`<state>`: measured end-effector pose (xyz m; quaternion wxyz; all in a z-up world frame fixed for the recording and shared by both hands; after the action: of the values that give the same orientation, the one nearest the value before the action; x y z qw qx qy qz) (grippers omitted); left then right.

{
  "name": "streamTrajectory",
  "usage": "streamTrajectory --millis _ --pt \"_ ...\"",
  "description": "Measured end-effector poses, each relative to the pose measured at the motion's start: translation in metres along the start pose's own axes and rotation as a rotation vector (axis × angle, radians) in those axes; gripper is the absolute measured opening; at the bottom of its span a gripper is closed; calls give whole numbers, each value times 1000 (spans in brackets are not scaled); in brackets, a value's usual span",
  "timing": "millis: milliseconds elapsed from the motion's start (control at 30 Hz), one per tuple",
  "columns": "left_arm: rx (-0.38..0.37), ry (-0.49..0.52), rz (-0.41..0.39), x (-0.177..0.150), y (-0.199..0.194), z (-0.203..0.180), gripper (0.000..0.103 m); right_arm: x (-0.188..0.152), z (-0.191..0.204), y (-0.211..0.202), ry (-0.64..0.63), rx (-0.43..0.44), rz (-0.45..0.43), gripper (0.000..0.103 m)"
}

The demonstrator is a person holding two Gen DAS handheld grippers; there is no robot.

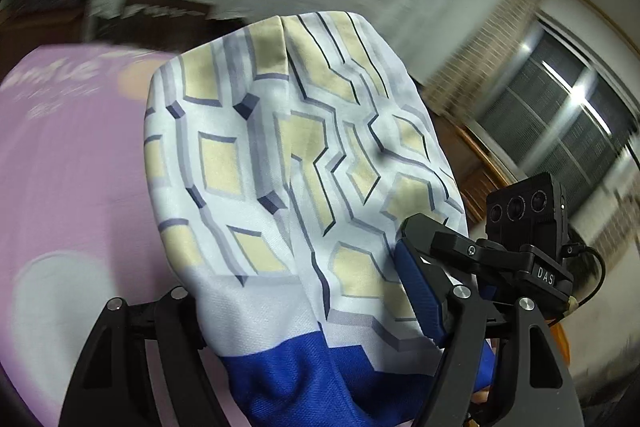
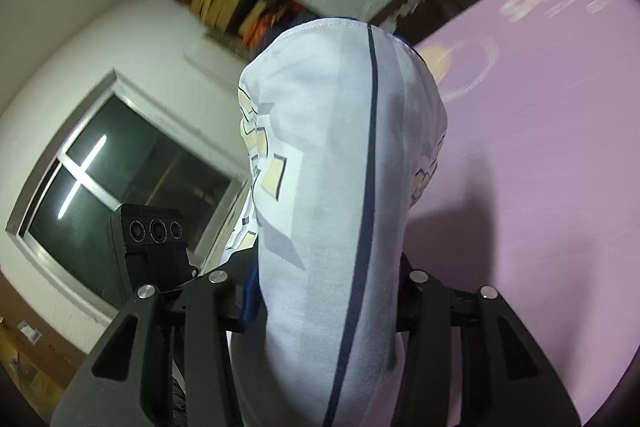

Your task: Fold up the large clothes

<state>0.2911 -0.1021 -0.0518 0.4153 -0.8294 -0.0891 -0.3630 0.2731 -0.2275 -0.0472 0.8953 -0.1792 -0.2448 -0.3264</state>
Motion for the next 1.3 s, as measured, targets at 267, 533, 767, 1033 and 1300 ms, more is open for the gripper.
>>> streamTrajectory --millis 267,533,767,1033,1300 --pt "-120 193 80 -28 58 -150 77 -21 -11 -173 34 -109 -204 45" --pt "-111 289 223 -80 136 -210 77 -80 -82 -291 178 -158 -312 45" --pt "-30 334 358 -134 212 -209 86 -133 -159 -312 339 -277 -323 45" --pt "50 366 313 -131 209 -215 97 -134 -153 -302 285 -333 -307 48" --pt "211 461 176 -137 165 -231 96 -141 -101 -333 130 -539 -375 64"
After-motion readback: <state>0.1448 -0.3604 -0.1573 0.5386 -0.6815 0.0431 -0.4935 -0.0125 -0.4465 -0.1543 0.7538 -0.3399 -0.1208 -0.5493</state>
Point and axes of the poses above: each gripper's, at about its wrist camera, not at the fingertips, and y roughly the way its jaws point, z to its left, x to its top, the point moved 5 cm from there along y, roughly the way its jaws point, and after that the axes turned 10 degrees about x, right-handed, at the moved point
